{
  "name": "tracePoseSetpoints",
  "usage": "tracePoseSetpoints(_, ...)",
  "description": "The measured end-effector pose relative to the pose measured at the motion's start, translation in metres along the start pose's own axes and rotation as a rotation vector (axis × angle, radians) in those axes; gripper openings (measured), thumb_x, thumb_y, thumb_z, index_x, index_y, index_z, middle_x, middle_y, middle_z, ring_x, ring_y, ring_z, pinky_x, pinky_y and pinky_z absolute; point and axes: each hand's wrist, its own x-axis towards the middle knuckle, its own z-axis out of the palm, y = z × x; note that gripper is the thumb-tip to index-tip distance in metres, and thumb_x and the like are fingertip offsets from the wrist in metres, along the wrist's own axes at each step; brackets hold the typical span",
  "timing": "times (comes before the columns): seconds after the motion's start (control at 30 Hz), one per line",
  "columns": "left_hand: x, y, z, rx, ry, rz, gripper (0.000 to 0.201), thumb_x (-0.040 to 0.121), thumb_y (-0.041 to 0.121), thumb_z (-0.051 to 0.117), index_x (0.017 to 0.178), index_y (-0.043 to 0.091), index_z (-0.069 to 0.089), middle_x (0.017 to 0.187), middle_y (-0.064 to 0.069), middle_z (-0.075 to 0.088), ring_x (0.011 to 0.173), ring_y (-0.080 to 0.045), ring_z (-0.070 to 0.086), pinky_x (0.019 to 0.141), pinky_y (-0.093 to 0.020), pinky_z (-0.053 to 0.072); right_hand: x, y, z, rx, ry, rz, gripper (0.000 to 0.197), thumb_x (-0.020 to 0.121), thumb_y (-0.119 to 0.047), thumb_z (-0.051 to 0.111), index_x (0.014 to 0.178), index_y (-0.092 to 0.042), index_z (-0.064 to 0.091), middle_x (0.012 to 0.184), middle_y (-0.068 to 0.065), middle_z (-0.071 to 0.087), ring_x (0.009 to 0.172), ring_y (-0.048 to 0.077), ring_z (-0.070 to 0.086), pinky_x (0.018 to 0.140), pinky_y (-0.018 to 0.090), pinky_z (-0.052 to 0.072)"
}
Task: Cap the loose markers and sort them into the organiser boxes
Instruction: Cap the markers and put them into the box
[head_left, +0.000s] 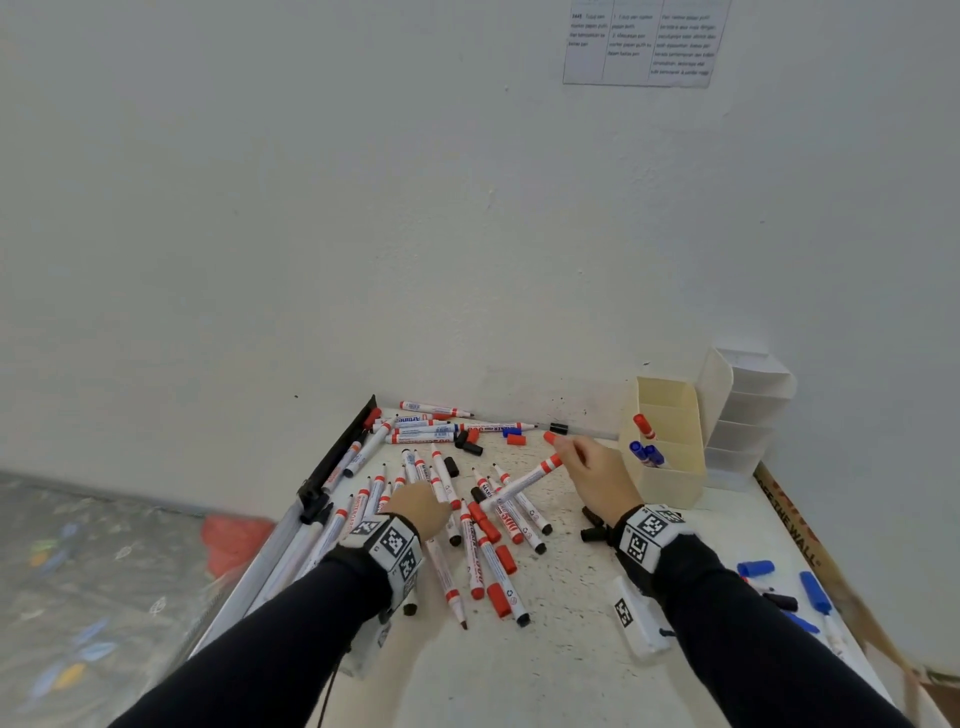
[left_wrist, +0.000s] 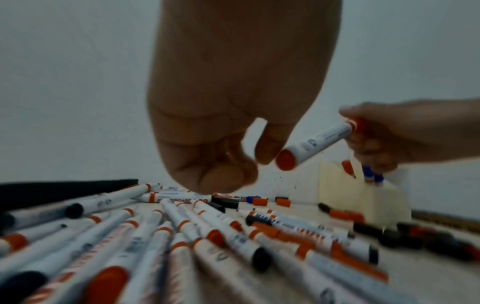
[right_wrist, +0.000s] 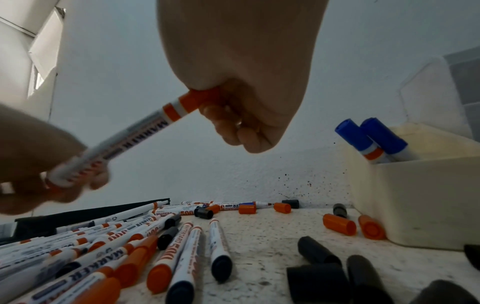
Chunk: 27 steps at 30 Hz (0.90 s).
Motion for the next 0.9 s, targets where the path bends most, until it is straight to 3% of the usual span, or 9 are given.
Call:
tracePoseSetpoints(0.1,-0.005,-0.010,0.012,0.161,-0.102,-0.021,0.033,0.093,0.022,0.050,0.121,0.004,0.052,0.116,-0.011,0.058,0.101,-0.020,0.058,0.090,-0.025,0.047,0.001,0.003,-0.005,-0.008,0.072,0.005,0.034,0.094,-0.036,0.047,0.090,-0.005,0.060,0.062,-0.007,0.047,0.050,0.004,0.036,0.048,0.015,0.027)
tracePoseSetpoints(0.2,-0.006,-0.015,0.018,0.239,-0.110,0.131,0.030,0.086,0.007,0.056,0.114,0.016,0.057,0.125,-0.006,0.047,0.114,-0.022,0.051,0.095,-0.029,0.043,0.002,0.003,-0.013,0.029,0.131,0.005,0.028,0.094,-0.033,0.049,0.092,-0.006,0.058,0.069,-0.007,0.054,0.055,0.001,0.045,0.050,0.013,0.033)
tracePoseSetpoints(0.37,-0.002,-0.021,0.026,0.281,-0.165,0.291,0.024,0.084,0.010,0.061,0.104,0.023,0.065,0.121,-0.001,0.048,0.114,-0.021,0.046,0.102,-0.030,0.040,0.006,0.012,-0.029,0.051,0.238,-0.007,0.019,0.093,-0.029,0.050,0.094,-0.011,0.056,0.083,0.007,0.064,0.057,0.016,0.052,0.056,0.034,0.050)
tracePoseSetpoints(0.47,0.002,-0.023,0.030,0.233,-0.110,0.328,0.023,0.085,0.014,0.061,0.106,0.022,0.065,0.111,0.002,0.046,0.110,-0.017,0.047,0.100,-0.027,0.040,0.002,0.016,-0.042,0.027,0.295,-0.039,0.016,0.094,-0.023,0.049,0.100,-0.010,0.057,0.085,0.003,0.063,0.066,0.020,0.058,0.060,0.032,0.050)
tracePoseSetpoints(0.73,0.015,-0.014,0.039,0.131,-0.005,0.341,0.025,0.088,0.015,0.057,0.113,0.020,0.061,0.126,-0.003,0.043,0.113,-0.017,0.045,0.104,-0.025,0.036,0.002,0.033,-0.085,0.013,0.497,-0.038,0.020,0.096,-0.017,0.044,0.111,-0.007,0.054,0.095,0.009,0.062,0.082,0.027,0.062,0.074,0.038,0.052)
tracePoseSetpoints(0.83,0.019,-0.010,0.041,0.100,0.024,0.349,0.026,0.090,0.017,0.055,0.115,0.022,0.059,0.126,-0.002,0.042,0.106,-0.014,0.044,0.101,-0.024,0.037,0.004,0.040,-0.104,-0.007,0.544,-0.012,0.022,0.096,-0.015,0.043,0.112,-0.004,0.053,0.098,0.013,0.061,0.087,0.026,0.060,0.076,0.034,0.048)
tracePoseSetpoints(0.9,0.022,-0.006,0.043,0.084,0.051,0.343,0.027,0.091,0.020,0.053,0.117,0.023,0.057,0.127,-0.001,0.043,0.111,-0.016,0.046,0.102,-0.026,0.038,0.005,0.043,-0.114,-0.039,0.597,0.005,0.023,0.097,-0.013,0.042,0.112,-0.001,0.054,0.095,0.013,0.060,0.086,0.027,0.058,0.074,0.030,0.043)
